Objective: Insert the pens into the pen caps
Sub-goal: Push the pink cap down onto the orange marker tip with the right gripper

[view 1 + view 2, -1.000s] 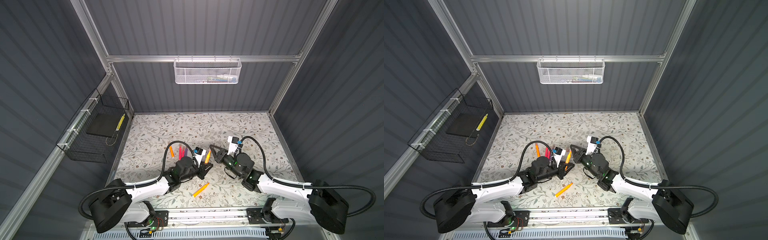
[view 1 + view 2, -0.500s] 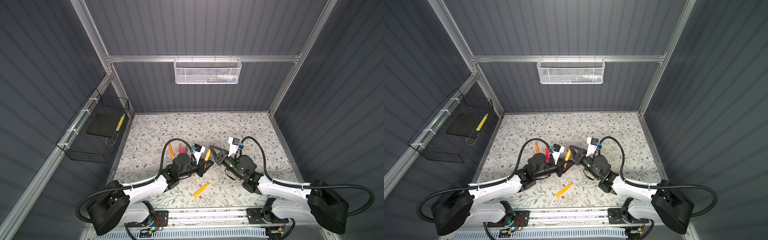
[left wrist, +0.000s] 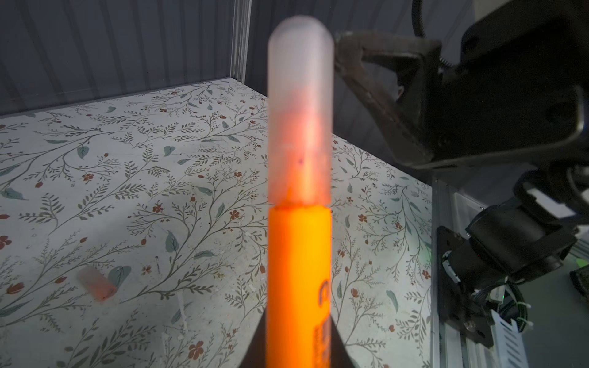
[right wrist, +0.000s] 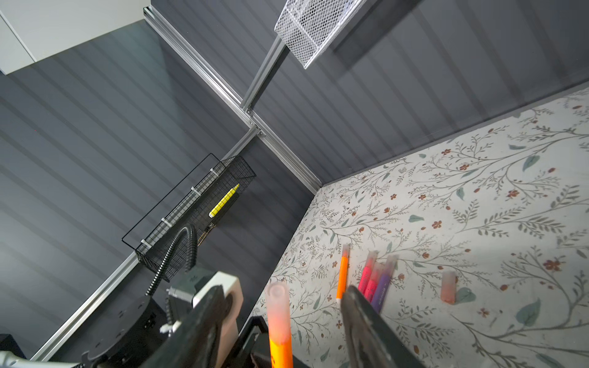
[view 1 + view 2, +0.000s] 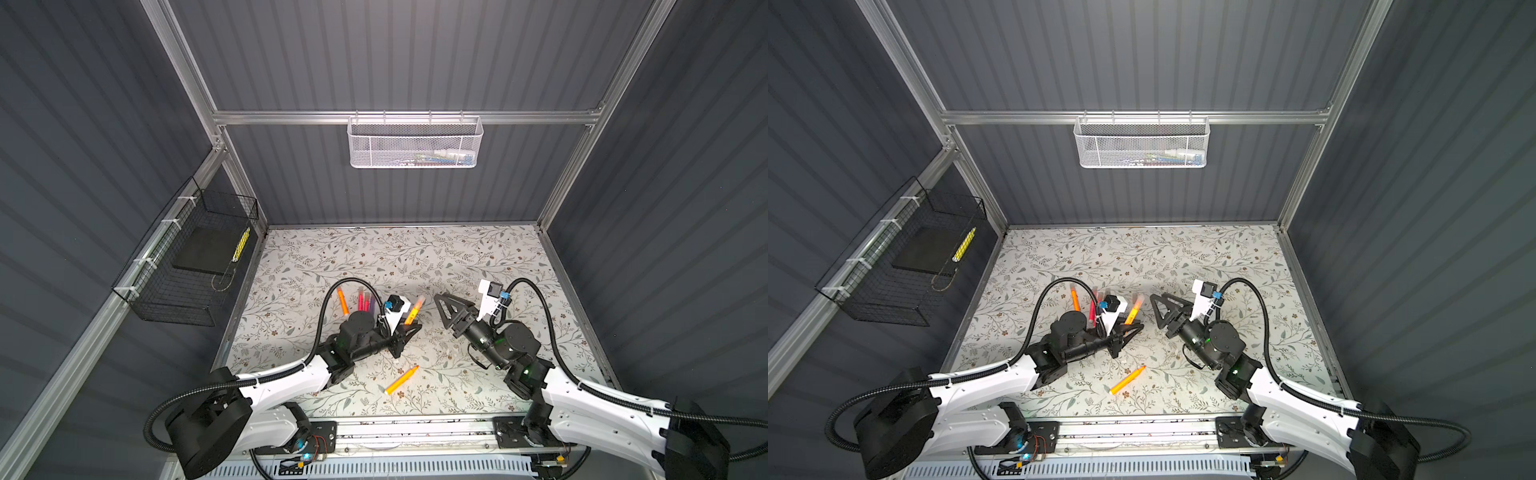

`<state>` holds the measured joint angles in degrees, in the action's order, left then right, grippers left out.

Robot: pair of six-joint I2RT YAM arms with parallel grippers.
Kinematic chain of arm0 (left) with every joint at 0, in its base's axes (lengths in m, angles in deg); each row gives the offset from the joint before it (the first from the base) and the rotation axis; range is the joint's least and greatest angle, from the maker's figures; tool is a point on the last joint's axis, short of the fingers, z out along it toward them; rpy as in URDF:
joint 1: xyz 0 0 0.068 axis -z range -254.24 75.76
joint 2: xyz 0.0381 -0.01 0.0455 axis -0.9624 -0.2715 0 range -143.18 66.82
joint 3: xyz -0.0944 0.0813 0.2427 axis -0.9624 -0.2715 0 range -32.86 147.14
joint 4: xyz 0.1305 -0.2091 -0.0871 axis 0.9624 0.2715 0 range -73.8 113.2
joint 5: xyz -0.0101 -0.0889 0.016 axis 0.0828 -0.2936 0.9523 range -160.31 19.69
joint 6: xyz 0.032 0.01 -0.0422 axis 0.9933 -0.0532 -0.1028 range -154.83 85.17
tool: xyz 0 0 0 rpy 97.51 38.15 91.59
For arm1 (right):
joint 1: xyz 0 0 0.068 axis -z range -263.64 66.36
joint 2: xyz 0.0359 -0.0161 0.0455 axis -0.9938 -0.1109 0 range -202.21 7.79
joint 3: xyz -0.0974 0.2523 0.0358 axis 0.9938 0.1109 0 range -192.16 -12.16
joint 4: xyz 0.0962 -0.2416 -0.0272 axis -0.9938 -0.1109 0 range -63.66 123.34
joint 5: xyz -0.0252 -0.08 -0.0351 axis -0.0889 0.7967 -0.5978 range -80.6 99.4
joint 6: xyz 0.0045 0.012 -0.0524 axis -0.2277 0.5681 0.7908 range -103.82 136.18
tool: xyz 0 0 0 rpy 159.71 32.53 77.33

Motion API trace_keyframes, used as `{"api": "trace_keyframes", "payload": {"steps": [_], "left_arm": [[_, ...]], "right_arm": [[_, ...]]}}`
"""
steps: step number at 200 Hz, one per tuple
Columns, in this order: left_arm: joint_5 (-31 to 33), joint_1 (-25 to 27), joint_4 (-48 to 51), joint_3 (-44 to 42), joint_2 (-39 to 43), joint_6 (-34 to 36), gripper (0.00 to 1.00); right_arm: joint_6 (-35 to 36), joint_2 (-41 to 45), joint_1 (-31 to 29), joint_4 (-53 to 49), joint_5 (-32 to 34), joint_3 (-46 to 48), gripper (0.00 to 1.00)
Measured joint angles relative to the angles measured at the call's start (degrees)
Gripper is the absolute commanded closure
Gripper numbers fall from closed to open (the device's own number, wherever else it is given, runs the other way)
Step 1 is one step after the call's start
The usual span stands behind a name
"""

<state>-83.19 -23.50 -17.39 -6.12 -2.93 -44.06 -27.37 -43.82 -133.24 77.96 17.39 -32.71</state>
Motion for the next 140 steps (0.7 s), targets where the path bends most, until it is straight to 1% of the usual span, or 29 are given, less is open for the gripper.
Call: {"api": "trace_keyframes", "payload": {"steps": [26,51,85,107,124,135,140], "left_arm": [[-0.04,0.68,-0.33,-1.4,-0.24,3.8,1.0],[-0.02,1.01,-0.63,-1.44,-0.28,5.66,1.0],[0.83,1.09,-0.61,-1.44,-0.39,6.54,1.0],[1.44,1.09,-0.68,-1.42,-1.14,6.93,1.0],[1.9,1.09,-0.72,-1.42,-1.66,7.04,1.0],[2.34,1.09,-0.72,-1.42,-2.01,7.15,1.0],[2.45,1.09,-0.72,-1.42,-2.19,7.13,1.0]], "right_arm": [[0.42,-1.2,0.0,-2.36,-0.07,-0.74,0.42],[0.5,-5.4,0.0,-4.44,-0.63,-3.58,0.46],[0.22,-10.71,-0.33,-5.22,-2.01,-6.54,0.5],[0.15,-12.0,-0.79,-5.44,-2.6,-7.15,0.55],[0.15,-12.31,-1.22,-5.64,-2.75,-7.23,0.56],[0.11,-12.31,-1.46,-5.68,-2.8,-7.23,0.6],[0.13,-12.31,-1.57,-5.66,-2.82,-7.23,0.63]]}}
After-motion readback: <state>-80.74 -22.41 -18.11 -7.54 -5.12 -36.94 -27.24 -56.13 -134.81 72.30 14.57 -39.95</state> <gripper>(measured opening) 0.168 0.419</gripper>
